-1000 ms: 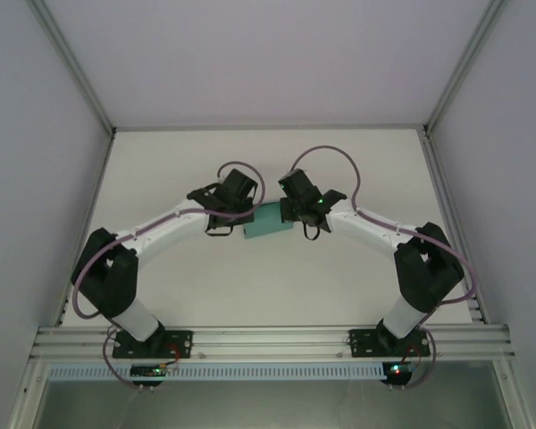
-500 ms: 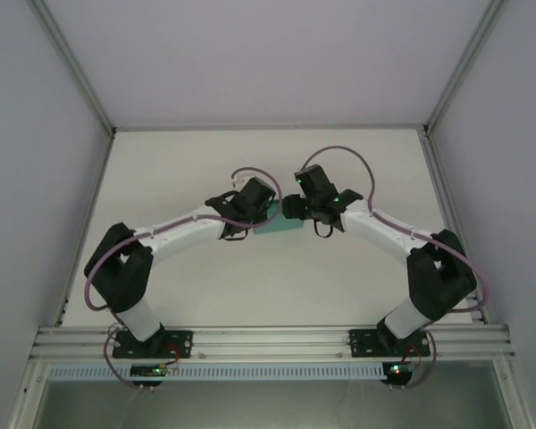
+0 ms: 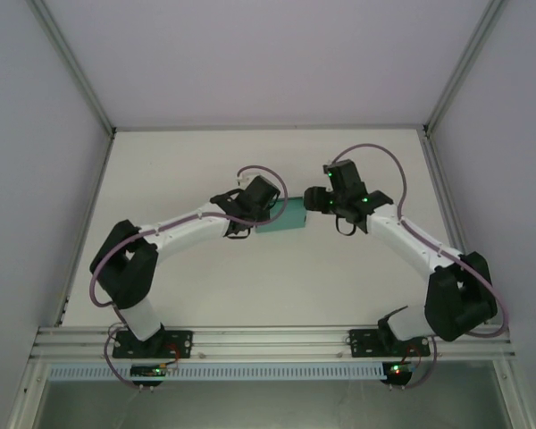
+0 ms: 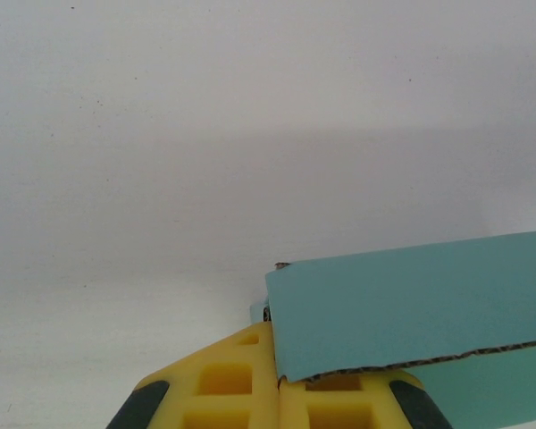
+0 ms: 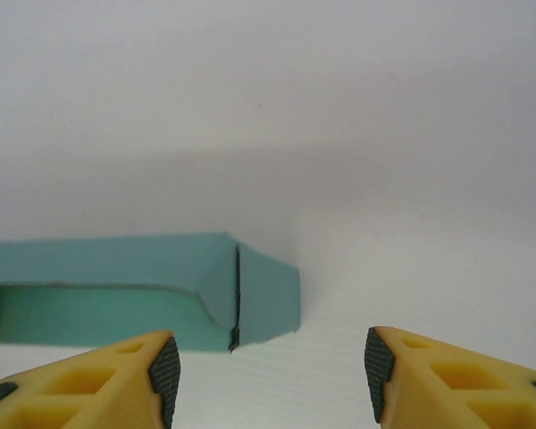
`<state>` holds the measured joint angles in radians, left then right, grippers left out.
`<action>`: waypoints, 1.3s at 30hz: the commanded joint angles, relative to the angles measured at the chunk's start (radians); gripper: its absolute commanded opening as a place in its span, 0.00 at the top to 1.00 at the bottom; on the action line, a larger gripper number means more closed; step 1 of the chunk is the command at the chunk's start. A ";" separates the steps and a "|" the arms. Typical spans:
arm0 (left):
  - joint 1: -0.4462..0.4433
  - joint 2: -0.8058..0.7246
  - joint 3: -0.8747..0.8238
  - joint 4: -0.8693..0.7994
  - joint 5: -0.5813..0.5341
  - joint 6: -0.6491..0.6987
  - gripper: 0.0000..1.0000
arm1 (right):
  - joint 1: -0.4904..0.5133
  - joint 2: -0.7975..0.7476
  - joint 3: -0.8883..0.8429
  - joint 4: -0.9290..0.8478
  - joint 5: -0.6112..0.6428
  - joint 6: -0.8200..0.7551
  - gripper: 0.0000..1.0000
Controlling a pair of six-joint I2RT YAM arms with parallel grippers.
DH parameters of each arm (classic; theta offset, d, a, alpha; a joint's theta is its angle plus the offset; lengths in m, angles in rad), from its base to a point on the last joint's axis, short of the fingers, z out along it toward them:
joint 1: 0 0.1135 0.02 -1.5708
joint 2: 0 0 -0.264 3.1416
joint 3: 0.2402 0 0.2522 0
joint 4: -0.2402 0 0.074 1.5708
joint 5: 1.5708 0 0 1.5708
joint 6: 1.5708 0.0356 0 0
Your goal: Assemble paper box
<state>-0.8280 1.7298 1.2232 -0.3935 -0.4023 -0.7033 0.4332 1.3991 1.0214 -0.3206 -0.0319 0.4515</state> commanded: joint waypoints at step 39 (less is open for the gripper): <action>0.078 -0.090 0.079 -0.204 0.436 0.410 0.01 | 0.037 0.213 -0.253 0.167 -0.026 0.190 0.76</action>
<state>-0.7563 1.6756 1.2804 -0.5846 -0.1261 -0.3202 0.4465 1.5311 0.8734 0.0551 -0.0692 0.6258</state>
